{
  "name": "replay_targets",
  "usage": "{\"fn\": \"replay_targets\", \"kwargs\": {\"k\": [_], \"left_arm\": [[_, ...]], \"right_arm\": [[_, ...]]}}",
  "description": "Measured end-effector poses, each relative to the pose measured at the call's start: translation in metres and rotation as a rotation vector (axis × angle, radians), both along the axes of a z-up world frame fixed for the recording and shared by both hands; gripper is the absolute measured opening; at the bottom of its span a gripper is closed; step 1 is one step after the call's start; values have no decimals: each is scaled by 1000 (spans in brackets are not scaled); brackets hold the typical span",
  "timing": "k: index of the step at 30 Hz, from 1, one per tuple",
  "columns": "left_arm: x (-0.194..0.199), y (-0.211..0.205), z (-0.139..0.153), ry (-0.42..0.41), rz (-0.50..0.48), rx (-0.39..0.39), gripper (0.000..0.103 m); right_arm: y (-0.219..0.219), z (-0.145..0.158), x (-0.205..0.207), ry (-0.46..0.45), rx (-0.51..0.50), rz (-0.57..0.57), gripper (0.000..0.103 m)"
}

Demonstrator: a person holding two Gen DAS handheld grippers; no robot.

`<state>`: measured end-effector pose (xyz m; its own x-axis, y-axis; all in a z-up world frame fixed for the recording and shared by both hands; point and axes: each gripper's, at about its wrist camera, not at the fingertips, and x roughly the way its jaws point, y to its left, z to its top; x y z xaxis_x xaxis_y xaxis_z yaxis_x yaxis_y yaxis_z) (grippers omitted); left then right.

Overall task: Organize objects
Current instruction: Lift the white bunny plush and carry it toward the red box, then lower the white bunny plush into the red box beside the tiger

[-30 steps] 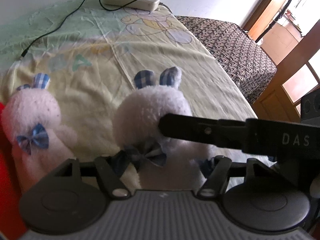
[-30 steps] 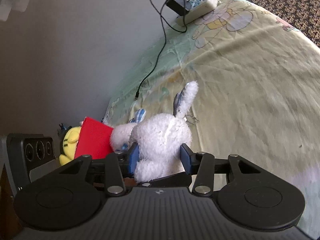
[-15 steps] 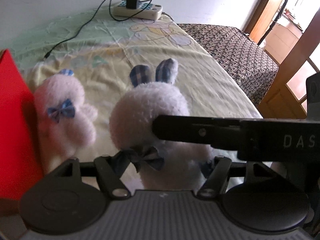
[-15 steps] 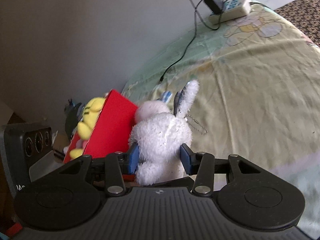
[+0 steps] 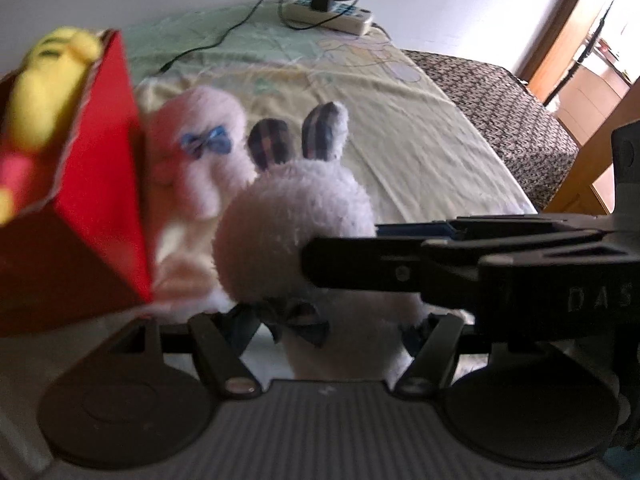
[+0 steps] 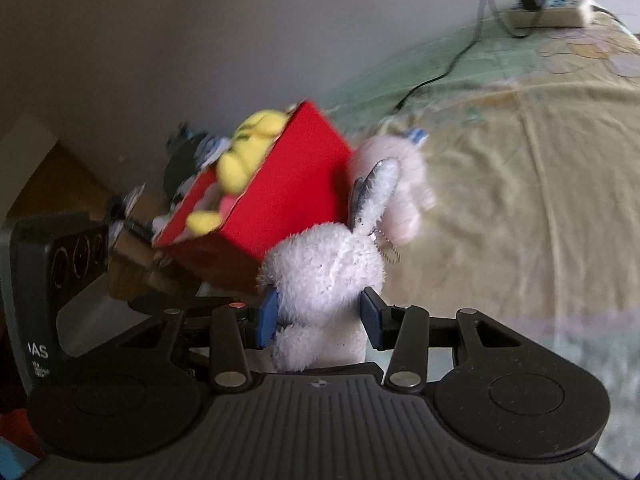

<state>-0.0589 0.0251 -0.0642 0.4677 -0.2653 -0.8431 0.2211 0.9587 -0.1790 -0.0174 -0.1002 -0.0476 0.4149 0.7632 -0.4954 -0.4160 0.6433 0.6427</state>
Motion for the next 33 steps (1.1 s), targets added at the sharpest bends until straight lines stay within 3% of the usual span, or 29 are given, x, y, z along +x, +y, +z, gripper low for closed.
{"fn": "replay_targets", "kwargs": {"k": [11, 16, 33], "left_arm": [[-40, 44, 3, 22, 138, 15, 70], [-55, 68, 6, 27, 184, 14, 70], [-108, 174, 42, -23, 304, 30, 71]], "right_arm": [[53, 2, -7, 23, 8, 180, 47], [87, 10, -11, -8, -18, 254, 47], [192, 34, -11, -35, 59, 398, 47]]}}
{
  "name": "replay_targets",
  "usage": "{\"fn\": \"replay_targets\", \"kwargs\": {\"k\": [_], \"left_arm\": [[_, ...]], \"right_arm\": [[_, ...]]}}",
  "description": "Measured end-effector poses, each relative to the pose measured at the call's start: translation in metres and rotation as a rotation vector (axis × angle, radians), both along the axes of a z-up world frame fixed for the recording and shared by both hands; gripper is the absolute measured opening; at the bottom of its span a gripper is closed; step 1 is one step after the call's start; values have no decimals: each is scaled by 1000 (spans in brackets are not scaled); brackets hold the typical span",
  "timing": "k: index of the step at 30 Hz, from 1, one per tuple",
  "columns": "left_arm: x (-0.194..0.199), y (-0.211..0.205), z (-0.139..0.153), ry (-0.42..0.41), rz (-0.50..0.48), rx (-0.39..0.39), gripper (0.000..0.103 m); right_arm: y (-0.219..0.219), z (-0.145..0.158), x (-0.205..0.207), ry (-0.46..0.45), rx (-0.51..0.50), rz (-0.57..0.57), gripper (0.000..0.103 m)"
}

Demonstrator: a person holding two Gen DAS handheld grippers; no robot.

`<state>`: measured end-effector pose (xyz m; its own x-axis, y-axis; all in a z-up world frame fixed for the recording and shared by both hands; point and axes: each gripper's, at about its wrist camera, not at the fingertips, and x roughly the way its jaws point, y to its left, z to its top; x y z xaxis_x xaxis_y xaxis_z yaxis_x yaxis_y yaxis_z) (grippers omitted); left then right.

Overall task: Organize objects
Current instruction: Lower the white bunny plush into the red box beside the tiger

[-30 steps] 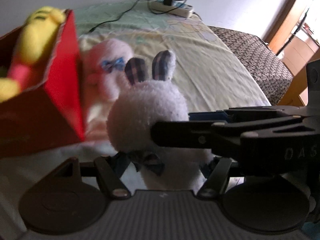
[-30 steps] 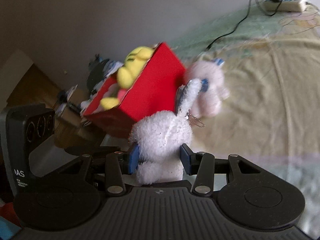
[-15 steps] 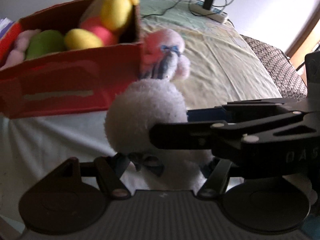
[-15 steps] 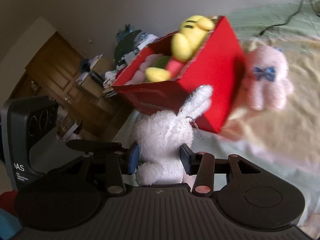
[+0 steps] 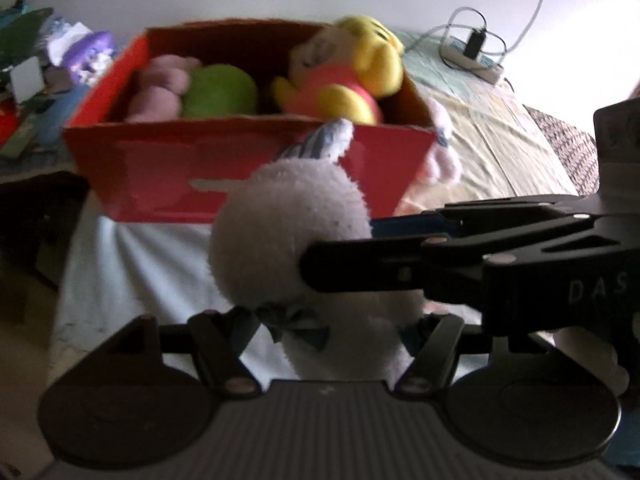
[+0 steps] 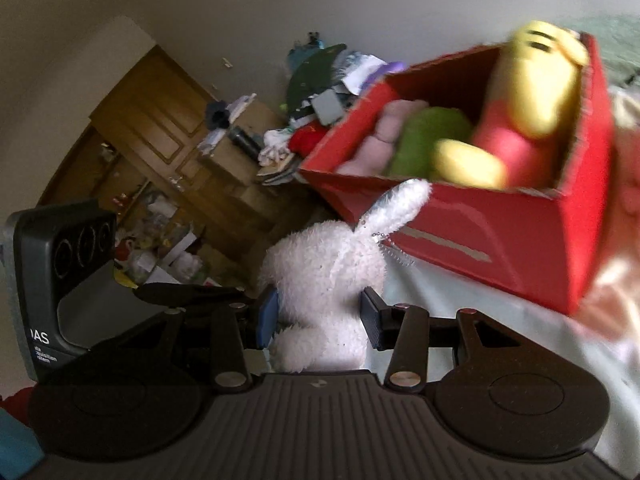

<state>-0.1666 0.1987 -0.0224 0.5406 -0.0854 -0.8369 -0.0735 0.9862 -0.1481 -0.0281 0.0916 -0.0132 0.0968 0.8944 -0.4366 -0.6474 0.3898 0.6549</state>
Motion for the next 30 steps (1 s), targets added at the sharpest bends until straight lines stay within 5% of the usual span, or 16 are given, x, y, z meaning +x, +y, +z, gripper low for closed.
{"fn": "replay_targets", "kwargs": {"k": [14, 30], "left_arm": [[13, 66, 59, -187, -49, 43, 72], [113, 69, 46, -228, -246, 13, 73]], "right_arm": [[43, 41, 15, -82, 137, -111, 47], [39, 37, 56, -113, 66, -479, 47]]}}
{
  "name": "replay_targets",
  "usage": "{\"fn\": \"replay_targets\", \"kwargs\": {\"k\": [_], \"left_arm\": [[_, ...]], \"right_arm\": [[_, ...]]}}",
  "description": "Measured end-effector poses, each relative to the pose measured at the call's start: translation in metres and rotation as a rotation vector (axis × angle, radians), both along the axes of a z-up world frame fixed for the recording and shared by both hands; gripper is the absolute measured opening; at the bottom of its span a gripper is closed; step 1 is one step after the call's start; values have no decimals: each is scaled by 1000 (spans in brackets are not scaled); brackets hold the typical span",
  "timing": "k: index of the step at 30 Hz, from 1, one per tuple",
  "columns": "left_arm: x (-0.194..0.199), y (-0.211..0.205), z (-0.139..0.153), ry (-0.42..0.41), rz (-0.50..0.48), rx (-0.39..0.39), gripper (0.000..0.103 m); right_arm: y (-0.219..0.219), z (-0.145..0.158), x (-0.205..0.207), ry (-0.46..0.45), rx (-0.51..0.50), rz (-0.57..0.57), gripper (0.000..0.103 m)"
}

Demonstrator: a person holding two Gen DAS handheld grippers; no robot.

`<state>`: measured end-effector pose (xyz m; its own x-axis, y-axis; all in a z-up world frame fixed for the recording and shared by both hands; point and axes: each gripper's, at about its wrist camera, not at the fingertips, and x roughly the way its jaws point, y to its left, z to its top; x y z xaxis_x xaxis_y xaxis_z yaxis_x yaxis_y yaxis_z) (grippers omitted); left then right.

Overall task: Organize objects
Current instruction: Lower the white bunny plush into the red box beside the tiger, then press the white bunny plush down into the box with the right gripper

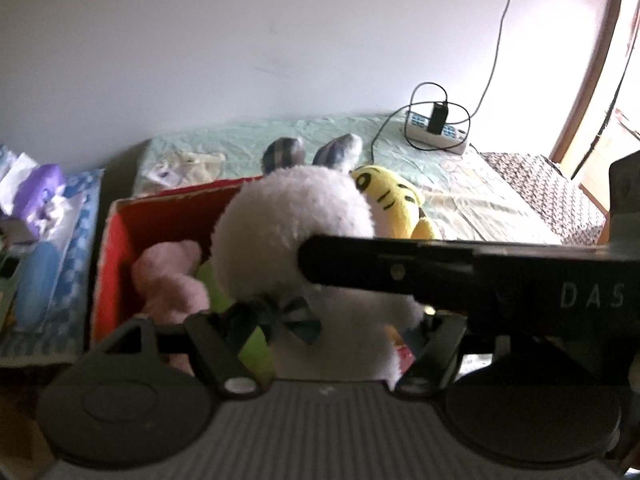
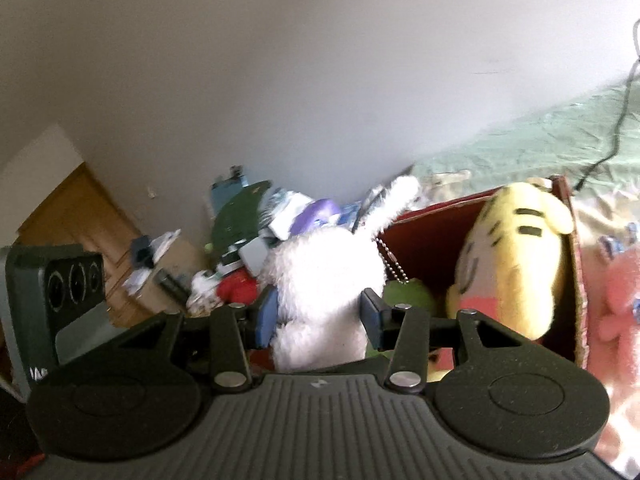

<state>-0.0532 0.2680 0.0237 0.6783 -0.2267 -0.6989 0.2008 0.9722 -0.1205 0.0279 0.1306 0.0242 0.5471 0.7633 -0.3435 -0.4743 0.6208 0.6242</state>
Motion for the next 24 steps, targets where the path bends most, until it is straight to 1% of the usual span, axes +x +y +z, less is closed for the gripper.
{"fn": "replay_targets", "kwargs": {"k": [6, 13, 16, 17, 24], "left_arm": [[20, -4, -15, 26, -42, -21, 75], [38, -4, -34, 78, -60, -64, 74], [44, -4, -39, 95, -63, -74, 74], [46, -5, -41, 100, -64, -71, 74], [58, -2, -53, 141, -61, -83, 76]], "right_arm": [[-3, -10, 17, 22, -26, -64, 47], [-4, -22, 31, 55, -81, -110, 47], [4, -25, 36, 42, -164, -132, 47], [5, -26, 37, 37, -175, -134, 47], [5, -39, 45, 83, -184, -127, 49]]}}
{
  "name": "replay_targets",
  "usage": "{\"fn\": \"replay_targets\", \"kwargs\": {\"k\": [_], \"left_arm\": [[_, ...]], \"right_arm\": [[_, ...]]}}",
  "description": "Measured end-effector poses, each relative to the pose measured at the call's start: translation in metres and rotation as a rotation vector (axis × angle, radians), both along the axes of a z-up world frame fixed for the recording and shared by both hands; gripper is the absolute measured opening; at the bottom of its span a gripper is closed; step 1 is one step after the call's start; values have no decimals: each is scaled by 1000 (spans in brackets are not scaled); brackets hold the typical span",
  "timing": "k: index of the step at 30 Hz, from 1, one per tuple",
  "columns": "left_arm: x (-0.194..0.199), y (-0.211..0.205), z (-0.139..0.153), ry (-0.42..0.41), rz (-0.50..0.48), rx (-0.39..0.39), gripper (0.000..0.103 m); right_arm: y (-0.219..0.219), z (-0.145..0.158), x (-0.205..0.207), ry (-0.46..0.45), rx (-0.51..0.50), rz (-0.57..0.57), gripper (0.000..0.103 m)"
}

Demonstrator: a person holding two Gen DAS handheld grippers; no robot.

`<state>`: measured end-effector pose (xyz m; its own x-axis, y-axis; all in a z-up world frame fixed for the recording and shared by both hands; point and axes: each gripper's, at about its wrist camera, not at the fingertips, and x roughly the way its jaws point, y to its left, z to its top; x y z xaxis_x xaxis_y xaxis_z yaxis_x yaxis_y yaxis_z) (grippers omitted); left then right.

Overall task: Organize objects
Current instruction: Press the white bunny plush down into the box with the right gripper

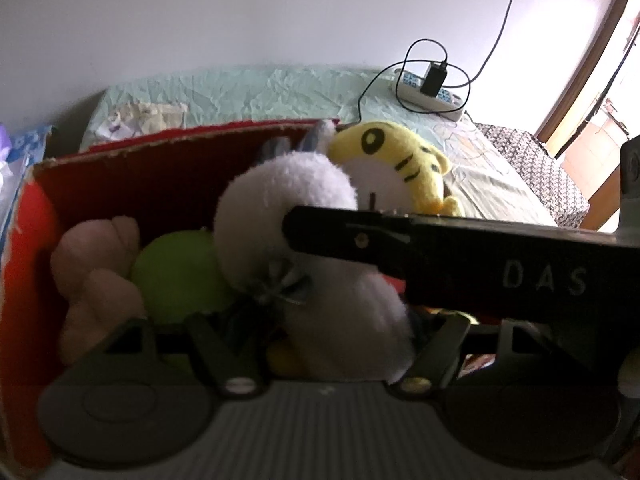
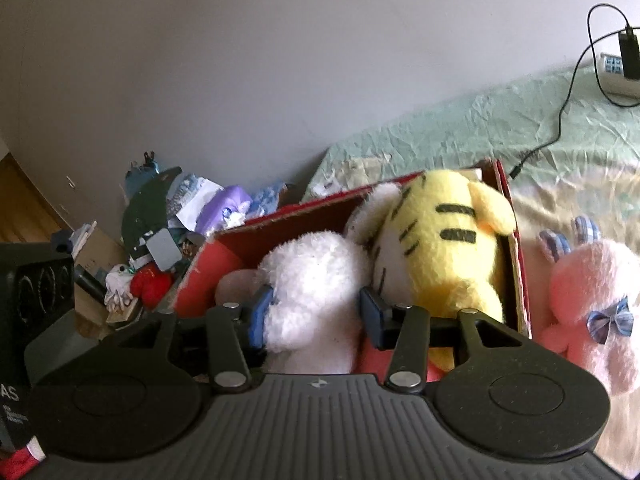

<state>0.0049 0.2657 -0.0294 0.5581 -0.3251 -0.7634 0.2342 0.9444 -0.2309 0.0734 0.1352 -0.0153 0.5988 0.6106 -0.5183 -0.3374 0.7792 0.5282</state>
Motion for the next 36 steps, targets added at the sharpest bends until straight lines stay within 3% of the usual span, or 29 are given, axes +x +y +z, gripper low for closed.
{"fn": "replay_targets", "kwargs": {"k": [6, 15, 27, 36], "left_arm": [[3, 3, -5, 20, 7, -27, 78], [0, 3, -5, 19, 3, -33, 84], [1, -2, -6, 25, -8, -6, 91], [1, -1, -5, 33, -14, -5, 92]], "right_arm": [[1, -2, -3, -3, -21, 6, 50], [-7, -4, -7, 55, 53, 3, 53], [-15, 9, -16, -19, 75, -53, 54], [-20, 7, -14, -9, 90, -31, 58]]}}
